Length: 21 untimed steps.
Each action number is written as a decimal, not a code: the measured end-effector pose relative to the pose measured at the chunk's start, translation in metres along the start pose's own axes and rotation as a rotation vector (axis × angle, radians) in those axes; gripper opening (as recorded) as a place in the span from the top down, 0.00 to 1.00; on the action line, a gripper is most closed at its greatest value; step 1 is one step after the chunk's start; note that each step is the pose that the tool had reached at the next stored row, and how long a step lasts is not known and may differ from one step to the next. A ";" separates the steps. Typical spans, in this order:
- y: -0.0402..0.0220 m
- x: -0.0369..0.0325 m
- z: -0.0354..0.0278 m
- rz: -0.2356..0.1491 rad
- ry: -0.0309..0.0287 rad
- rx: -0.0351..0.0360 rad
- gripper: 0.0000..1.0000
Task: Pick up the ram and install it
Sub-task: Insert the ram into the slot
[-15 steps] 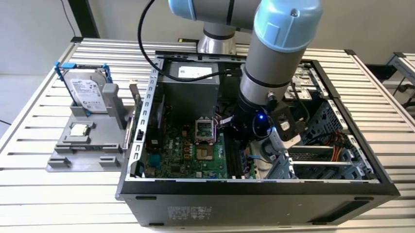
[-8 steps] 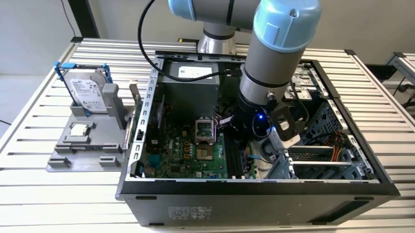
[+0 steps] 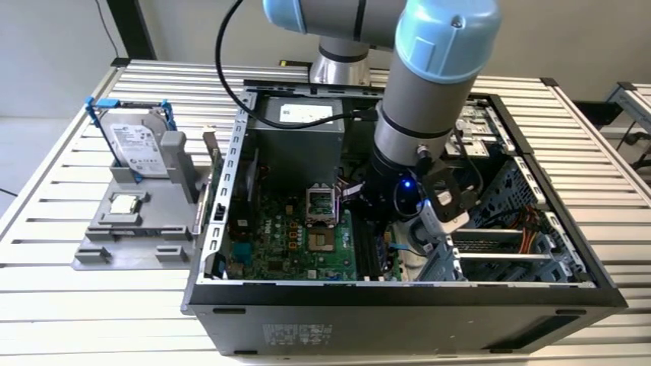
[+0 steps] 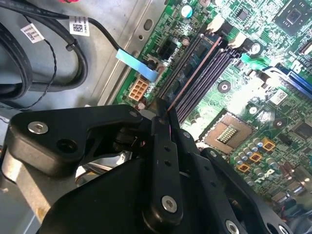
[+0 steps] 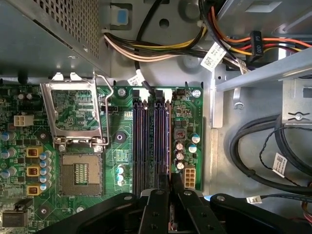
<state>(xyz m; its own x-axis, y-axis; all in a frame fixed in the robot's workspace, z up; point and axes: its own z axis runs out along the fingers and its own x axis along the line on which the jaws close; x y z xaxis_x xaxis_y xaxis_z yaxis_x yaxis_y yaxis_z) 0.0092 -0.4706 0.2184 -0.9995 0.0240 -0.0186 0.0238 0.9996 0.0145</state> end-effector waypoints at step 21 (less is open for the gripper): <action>0.0029 0.0004 -0.0006 0.001 0.0000 0.0032 1.00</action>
<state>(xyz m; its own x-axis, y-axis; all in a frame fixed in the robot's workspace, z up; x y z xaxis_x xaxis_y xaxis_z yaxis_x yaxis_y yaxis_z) 0.0089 -0.4677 0.2190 -0.9995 0.0247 -0.0186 0.0245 0.9996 0.0113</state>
